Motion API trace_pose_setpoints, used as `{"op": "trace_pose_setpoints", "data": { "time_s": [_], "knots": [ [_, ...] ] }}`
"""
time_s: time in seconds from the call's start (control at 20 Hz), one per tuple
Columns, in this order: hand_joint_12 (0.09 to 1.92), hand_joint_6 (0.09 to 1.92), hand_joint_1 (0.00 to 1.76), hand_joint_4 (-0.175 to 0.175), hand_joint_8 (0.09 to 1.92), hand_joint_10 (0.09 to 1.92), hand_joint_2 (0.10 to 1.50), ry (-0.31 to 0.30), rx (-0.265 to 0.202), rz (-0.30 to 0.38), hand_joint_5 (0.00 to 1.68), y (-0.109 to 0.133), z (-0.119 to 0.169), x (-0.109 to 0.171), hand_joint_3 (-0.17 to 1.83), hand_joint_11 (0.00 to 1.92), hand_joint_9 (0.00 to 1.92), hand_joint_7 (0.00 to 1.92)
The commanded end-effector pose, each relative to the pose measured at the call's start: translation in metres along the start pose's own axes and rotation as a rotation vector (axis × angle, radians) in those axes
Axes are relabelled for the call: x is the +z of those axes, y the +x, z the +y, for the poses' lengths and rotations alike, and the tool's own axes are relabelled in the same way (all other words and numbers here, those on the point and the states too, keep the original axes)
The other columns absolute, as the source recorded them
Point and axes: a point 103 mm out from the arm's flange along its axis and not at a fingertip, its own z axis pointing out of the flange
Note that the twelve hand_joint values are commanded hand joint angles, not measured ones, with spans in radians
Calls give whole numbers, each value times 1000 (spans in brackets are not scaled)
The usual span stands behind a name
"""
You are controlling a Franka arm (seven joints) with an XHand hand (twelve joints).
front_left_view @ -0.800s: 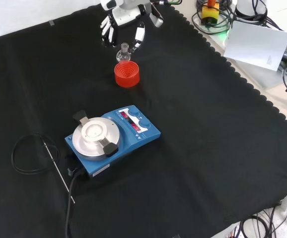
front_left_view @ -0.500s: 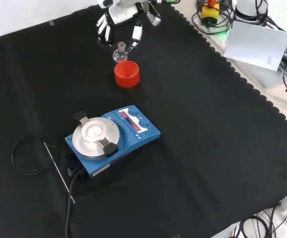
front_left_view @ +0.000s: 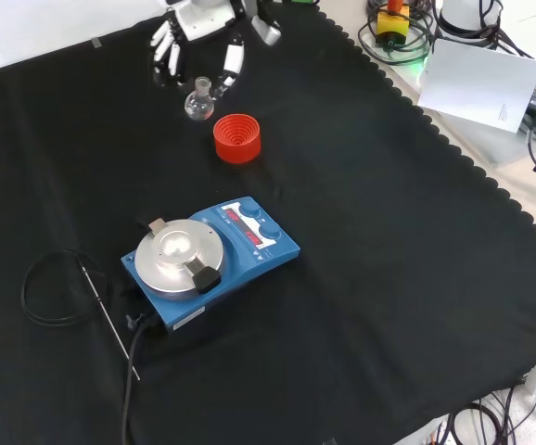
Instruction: Place the round-bottom flask on the heater.
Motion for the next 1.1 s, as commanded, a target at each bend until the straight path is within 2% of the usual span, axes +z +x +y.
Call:
{"op": "trace_pose_setpoints", "data": {
  "time_s": [0.05,0.2,0.55,0.75,0.9,1.1],
  "knots": [
    [1307,952,1133,25,707,585,630,55,-91,-8,1161,77,30,-12,823,452,773,588],
    [1308,951,1137,9,706,584,624,63,-123,-9,1164,99,37,-14,832,450,773,587],
    [1308,952,1139,3,704,584,622,70,-208,-44,1165,145,44,-10,836,448,774,584],
    [1309,953,1139,0,704,584,621,84,-239,-52,1165,162,50,-4,839,448,773,583],
    [1309,953,1140,-1,703,584,620,97,-249,-45,1165,162,61,2,840,448,773,582],
    [1309,954,1140,-3,703,584,620,97,-259,-48,1165,178,67,7,841,448,773,581]
  ]
}}
